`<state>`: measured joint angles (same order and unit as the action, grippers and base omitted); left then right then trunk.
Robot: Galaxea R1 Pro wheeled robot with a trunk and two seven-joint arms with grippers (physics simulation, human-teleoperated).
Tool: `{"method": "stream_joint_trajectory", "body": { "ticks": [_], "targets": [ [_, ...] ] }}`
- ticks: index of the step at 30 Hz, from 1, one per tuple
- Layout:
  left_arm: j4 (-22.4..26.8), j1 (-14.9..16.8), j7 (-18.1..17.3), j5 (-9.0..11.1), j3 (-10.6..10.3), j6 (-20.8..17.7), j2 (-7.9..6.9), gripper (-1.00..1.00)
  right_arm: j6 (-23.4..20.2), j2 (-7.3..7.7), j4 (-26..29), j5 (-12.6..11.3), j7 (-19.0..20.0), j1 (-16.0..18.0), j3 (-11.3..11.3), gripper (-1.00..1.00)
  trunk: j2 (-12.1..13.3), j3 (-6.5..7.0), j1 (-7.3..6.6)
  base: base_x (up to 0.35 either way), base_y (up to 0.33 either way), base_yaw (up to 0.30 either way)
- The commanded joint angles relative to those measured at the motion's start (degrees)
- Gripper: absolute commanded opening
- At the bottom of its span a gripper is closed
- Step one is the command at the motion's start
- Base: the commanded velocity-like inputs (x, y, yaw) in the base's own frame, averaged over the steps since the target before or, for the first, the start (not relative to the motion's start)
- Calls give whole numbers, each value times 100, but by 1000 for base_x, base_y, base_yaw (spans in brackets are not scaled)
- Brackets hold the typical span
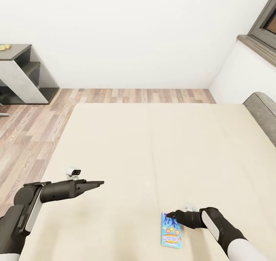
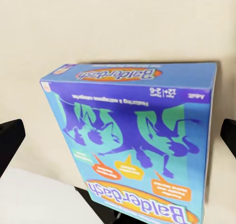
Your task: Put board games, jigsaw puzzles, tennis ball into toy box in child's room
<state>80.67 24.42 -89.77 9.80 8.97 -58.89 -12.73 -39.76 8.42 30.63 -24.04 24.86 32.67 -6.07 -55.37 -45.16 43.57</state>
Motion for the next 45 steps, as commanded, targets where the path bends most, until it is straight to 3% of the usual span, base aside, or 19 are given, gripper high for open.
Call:
{"method": "stream_joint_trajectory", "body": {
  "ticks": [1, 25, 45],
  "targets": [
    [2, 2, -23, -4, -1, -61, -1, 100, -14, 5, 5, -3, 10, 2, -26, 100, -3, -7, 0, 0, 0, 0],
    [2, 3, -23, -4, -1, -61, -1, 100, -17, 5, 5, 4, 10, 2, -26, 100, -3, -156, 0, 0, 0, 0],
    [2, 2, -23, -13, -1, -61, -1, 100, -8, 10, 5, 5, 10, 2, -27, 100, -3, -173, 0, 0, 0, 0]
  ]
}}
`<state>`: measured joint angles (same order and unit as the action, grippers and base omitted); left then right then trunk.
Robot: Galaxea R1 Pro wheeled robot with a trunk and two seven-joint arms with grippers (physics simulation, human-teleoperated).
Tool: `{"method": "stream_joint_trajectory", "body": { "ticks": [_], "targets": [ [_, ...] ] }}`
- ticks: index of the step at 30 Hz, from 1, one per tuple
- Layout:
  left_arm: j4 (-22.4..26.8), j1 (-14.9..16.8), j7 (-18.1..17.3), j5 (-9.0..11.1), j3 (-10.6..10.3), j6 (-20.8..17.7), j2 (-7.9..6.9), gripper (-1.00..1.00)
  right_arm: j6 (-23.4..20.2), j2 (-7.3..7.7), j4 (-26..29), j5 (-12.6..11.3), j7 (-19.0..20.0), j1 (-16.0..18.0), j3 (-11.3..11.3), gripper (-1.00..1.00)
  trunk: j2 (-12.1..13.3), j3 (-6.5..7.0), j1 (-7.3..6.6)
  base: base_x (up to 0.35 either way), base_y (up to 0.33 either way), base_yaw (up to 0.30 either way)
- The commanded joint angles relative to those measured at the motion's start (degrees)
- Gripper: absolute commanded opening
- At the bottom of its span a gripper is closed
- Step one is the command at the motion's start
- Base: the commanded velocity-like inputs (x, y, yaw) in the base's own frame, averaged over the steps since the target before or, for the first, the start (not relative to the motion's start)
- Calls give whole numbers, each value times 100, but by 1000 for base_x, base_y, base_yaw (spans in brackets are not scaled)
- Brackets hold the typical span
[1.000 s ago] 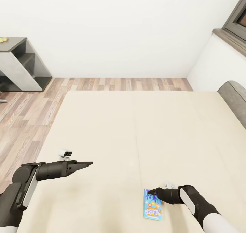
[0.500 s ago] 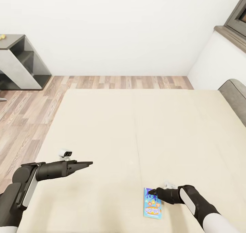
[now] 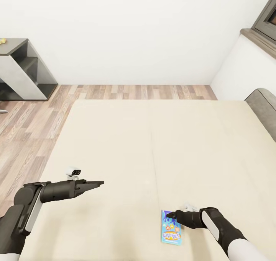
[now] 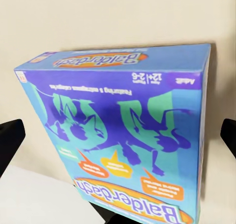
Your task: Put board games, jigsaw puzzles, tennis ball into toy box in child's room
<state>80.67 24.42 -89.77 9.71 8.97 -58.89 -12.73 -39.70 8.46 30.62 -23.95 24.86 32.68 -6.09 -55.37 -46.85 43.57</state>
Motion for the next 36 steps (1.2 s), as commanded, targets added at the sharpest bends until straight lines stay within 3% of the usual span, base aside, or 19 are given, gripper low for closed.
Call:
{"method": "stream_joint_trajectory", "body": {
  "ticks": [1, 36],
  "targets": [
    [2, 2, -23, -4, -1, -61, -1, 100, -13, 6, 6, -4, 10, 2, -28, 100, -3, -4, 1, 0, 0, 0],
    [2, 3, -23, 4, -1, -61, -1, 100, -9, 3, 9, -4, 10, 2, -26, 100, -3, -4, 1, 0, 0, 0]
  ]
}}
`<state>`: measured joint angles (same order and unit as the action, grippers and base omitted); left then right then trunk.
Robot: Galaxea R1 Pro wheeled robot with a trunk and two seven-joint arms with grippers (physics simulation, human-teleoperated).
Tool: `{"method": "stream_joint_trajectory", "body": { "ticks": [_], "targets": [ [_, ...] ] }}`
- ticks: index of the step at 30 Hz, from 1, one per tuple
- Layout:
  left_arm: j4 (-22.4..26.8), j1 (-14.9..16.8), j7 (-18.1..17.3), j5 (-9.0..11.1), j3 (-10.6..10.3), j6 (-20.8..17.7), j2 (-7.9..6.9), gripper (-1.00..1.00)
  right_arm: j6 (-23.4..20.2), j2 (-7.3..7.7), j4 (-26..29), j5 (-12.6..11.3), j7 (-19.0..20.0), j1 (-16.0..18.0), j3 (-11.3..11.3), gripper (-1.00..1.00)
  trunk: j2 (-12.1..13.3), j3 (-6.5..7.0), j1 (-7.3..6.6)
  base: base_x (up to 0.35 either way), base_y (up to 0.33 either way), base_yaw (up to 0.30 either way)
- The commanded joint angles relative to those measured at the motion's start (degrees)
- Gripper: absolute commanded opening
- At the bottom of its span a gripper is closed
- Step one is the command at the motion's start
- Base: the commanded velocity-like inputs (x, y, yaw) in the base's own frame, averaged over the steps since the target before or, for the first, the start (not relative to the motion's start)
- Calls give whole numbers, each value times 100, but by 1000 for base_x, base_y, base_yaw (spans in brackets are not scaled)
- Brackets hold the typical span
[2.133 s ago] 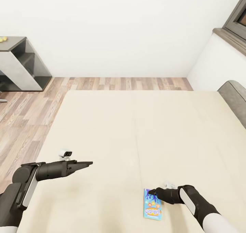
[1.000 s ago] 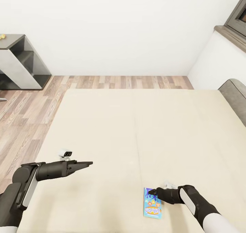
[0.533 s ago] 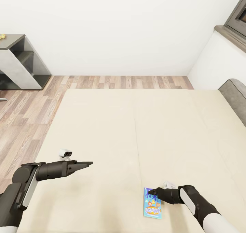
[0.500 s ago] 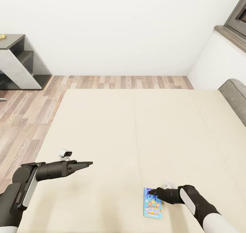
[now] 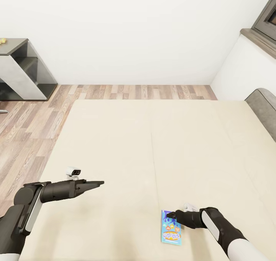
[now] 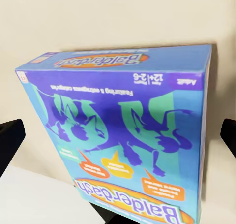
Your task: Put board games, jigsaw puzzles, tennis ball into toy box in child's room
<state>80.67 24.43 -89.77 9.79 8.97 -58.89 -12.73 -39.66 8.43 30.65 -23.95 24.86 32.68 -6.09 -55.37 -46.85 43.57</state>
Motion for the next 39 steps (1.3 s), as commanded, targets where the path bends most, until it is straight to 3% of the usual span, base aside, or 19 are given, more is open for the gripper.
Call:
{"method": "stream_joint_trajectory", "body": {
  "ticks": [1, 39],
  "targets": [
    [2, 3, -23, -4, -1, -61, -1, 100, -14, 7, 5, -4, 10, 2, -25, 100, -3, -4, 1, 0, 6, 0],
    [2, 2, -23, 3, -1, -61, -1, 100, -56, 10, -33, -4, -124, 2, -42, 100, -3, -4, 1, 0, 46, 0]
  ]
}}
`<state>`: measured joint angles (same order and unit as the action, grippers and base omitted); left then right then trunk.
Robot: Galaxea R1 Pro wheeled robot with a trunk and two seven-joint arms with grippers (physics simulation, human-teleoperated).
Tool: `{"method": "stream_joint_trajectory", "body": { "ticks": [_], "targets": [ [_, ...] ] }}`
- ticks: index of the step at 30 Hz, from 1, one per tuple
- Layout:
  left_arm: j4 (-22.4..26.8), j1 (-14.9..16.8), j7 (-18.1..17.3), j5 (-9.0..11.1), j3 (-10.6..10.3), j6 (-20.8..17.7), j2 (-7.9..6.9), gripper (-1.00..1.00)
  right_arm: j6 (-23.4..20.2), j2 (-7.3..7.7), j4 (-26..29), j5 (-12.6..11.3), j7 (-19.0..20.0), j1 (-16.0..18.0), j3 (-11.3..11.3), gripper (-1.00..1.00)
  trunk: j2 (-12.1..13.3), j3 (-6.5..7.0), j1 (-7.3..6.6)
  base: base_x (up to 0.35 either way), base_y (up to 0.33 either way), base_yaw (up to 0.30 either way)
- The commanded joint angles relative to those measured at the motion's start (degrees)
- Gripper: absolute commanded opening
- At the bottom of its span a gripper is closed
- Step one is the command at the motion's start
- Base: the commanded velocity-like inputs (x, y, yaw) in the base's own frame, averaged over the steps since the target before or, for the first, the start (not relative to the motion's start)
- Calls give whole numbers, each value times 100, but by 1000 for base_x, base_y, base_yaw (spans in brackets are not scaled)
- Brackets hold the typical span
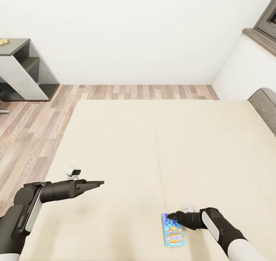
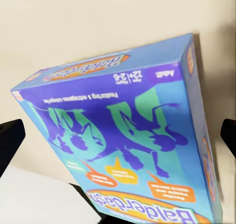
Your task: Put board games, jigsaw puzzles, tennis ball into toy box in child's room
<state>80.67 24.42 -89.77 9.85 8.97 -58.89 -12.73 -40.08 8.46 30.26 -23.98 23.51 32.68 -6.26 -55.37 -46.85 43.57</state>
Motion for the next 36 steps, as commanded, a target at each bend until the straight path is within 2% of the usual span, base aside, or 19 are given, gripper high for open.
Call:
{"method": "stream_joint_trajectory", "body": {
  "ticks": [1, 15, 24, 36],
  "targets": [
    [2, 2, -23, -5, -1, -61, -1, 100, -23, 6, 2, -1, -4, 2, -27, 100, -3, -4, 1, 0, 0, 0],
    [2, 1, -23, -10, -1, -61, -1, 100, -230, 4, -11, 5, -89, 2, -40, 100, -3, -4, 1, 0, 0, 0],
    [2, 3, -23, -10, -1, -61, -1, 100, -258, -6, -12, 208, -86, 2, -30, 100, -3, -4, 1, 0, 0, 0],
    [2, 3, -23, -10, -1, -61, -1, 100, -266, -75, -6, 302, -59, 2, -25, 100, -3, -4, 1, 0, 0, 0]
  ]
}}
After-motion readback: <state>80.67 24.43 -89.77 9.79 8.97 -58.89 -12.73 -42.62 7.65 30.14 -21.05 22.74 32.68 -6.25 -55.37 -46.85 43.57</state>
